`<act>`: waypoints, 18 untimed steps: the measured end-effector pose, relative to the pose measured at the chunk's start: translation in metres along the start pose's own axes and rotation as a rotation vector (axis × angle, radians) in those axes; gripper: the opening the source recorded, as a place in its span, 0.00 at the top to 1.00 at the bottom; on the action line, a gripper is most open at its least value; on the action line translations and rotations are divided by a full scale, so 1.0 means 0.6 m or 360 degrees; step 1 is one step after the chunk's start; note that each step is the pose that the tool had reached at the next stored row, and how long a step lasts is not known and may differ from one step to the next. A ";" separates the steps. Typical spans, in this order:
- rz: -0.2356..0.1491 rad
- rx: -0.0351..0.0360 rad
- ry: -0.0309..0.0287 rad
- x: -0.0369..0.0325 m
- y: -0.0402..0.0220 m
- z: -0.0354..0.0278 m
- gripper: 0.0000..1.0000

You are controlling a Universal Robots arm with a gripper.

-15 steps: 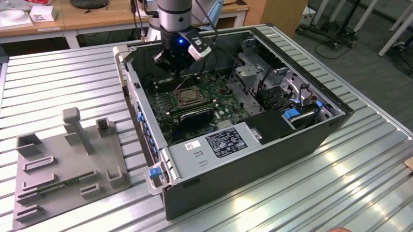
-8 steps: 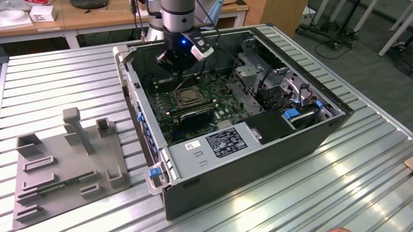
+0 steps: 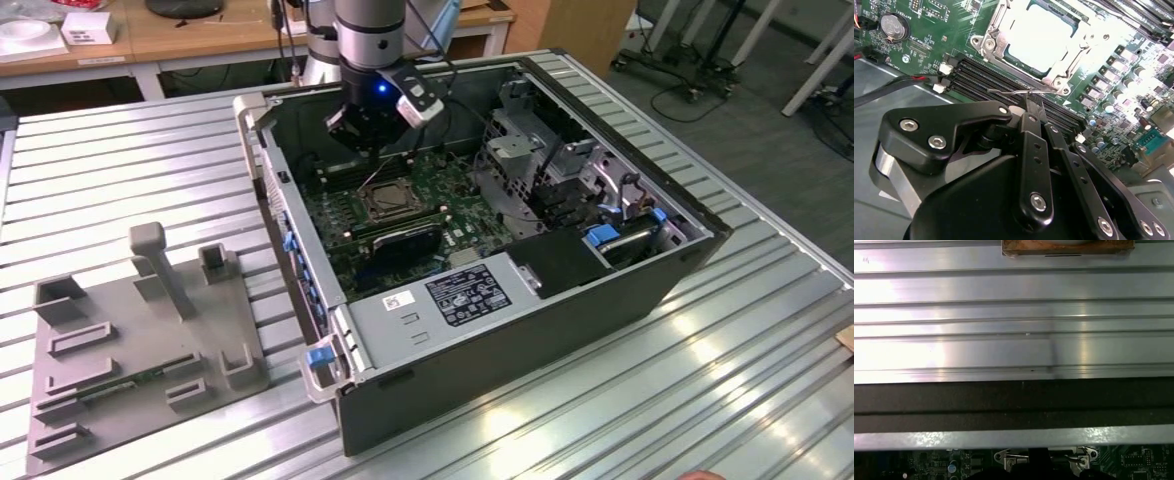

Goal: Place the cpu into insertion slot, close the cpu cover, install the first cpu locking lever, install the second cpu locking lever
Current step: 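Install the first cpu locking lever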

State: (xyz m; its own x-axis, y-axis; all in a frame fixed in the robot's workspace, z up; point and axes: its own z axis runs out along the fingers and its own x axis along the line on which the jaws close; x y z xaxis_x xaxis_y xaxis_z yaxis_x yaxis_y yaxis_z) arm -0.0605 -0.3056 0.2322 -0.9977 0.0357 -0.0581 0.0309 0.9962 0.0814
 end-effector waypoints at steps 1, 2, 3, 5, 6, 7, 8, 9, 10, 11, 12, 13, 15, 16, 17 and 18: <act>0.0000 -0.0001 0.00000 0.000 0.000 0.001 0.90; 0.0000 -0.0002 0.00000 0.000 0.000 0.001 0.90; 0.0000 -0.0002 0.00001 0.000 0.000 0.002 0.90; 0.0000 -0.0005 0.00000 0.000 0.001 0.003 0.90; 0.0000 -0.0006 0.00001 0.000 0.002 0.003 0.90; 0.0000 -0.0007 0.00002 0.000 0.002 0.003 0.90; 0.0000 -0.0007 0.00002 0.000 0.002 0.003 0.90; 0.0000 -0.0007 0.00001 0.000 0.002 0.003 0.90; 0.0001 -0.0008 0.00002 0.000 0.002 0.003 0.90; 0.0001 -0.0008 0.00002 -0.001 0.002 0.003 0.90; 0.0001 -0.0008 0.00001 -0.002 0.002 0.004 0.90; 0.0000 -0.0008 0.00001 -0.002 0.002 0.004 0.90; 0.0001 -0.0008 0.00002 -0.003 0.002 0.004 0.90; 0.0001 -0.0009 0.00002 -0.003 0.002 0.005 0.90; 0.0001 -0.0010 0.00002 -0.004 0.003 0.005 0.90; 0.0001 -0.0011 0.00002 -0.004 0.003 0.006 0.90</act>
State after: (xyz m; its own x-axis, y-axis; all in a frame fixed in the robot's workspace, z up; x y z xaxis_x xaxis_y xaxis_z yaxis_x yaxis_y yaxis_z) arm -0.0577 -0.3039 0.2291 -0.9977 0.0360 -0.0579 0.0308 0.9956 0.0885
